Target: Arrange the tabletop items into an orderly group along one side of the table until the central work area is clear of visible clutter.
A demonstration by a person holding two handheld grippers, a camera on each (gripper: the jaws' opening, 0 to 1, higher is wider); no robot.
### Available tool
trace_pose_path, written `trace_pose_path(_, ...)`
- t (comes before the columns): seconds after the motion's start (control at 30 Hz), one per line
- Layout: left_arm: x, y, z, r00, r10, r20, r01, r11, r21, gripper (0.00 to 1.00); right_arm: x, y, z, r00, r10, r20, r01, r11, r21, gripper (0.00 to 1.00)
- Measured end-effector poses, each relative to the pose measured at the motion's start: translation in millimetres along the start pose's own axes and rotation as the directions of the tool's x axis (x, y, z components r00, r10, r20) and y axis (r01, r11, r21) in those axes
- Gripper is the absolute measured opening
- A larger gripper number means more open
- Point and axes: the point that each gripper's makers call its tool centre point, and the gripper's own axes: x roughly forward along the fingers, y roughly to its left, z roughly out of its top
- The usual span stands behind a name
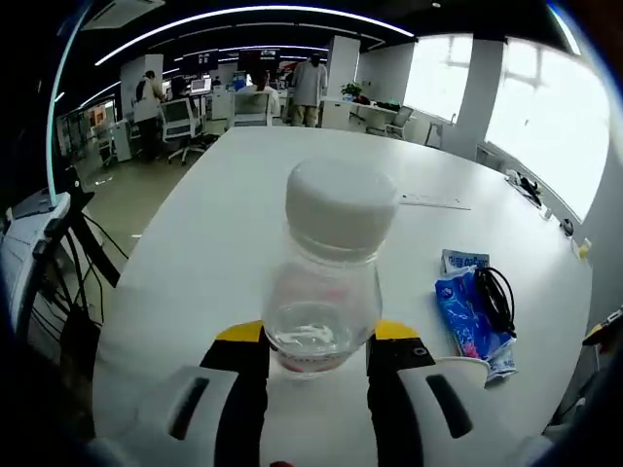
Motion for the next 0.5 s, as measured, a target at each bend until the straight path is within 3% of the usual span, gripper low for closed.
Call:
trace_pose_path(0.2, 8.3, 2.1, 8.0, 1.0, -0.005, -0.006, 0.006, 1.0, 0.008, 0.38, -0.2, -1.8, 2.0, 1.0, -0.009, 0.003, 0.009, 1.0, 0.005, 0.58)
trace_pose_path(0.5, 11.6, 0.1, 3.9, 0.997, -0.05, -0.05, 0.048, 0.998, -0.041, 0.45, 1.8, 0.0, 2.4, 1.0, -0.008, 0.006, 0.008, 1.0, 0.007, 0.58)
